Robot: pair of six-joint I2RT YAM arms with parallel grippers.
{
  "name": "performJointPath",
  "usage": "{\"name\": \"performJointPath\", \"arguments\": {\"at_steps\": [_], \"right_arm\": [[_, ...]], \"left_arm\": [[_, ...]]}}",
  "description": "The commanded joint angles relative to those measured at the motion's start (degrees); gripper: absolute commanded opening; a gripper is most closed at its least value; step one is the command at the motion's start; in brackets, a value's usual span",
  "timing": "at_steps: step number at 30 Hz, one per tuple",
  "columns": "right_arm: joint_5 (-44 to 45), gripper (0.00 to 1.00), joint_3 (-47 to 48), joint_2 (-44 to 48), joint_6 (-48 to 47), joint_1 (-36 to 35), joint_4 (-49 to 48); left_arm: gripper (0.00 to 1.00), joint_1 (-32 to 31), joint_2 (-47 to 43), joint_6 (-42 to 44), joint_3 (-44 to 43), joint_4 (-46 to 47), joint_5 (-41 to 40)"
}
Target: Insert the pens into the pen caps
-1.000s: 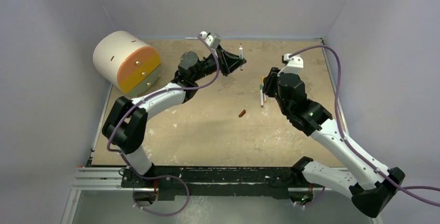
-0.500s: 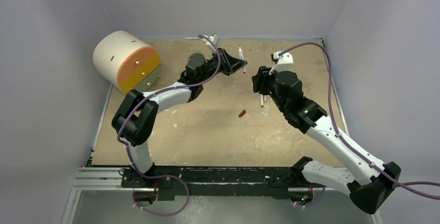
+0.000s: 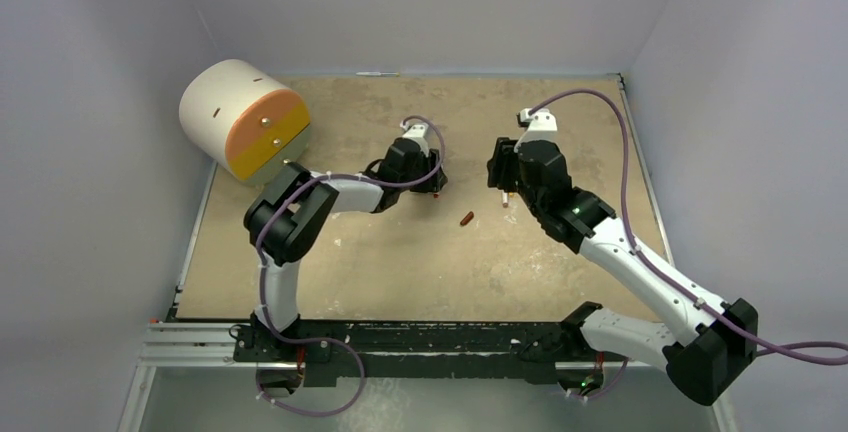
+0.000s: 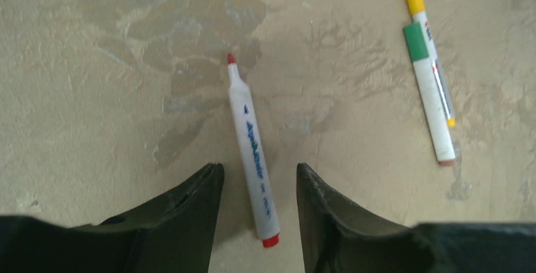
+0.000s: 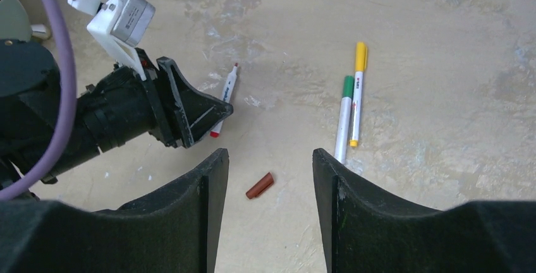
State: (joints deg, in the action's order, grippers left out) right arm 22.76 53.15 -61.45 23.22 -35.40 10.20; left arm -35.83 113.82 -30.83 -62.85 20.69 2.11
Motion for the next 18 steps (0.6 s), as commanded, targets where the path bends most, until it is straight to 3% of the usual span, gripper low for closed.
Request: {"name": "performJointPath", "arguments": {"at_steps": [1,7,12,15,18], "right_arm": [[-0.73,0.54,-0.24,1.22,1.03,0.45,-2.34],[-0.98,0.54,-2.16,1.67,1.58,0.5,-3.11],[-2.06,0.54,-4.71,2.83,2.83,0.67,-4.82],[-3.36,0.54,-6.56,2.95,3.52,0.61,-6.02],[-3.97,0.54,-7.09,2.47,3.86,0.68,-6.08]], "left_arm": [[0.51,-0.62,-1.74,2.23,0.47,1.81,-3.07],[0.58,-0.89,-8.6,-0.61,1.8,1.45,-5.92],[0.61,-0.9,-15.5,-6.37,-1.06,-6.63,-9.47],[0.62,-0.9,-20.39,-5.94,3.04,-2.3,-12.29],[0.63,-0.9,-22.68,-5.93,3.77,-4.53,-16.85]]}}
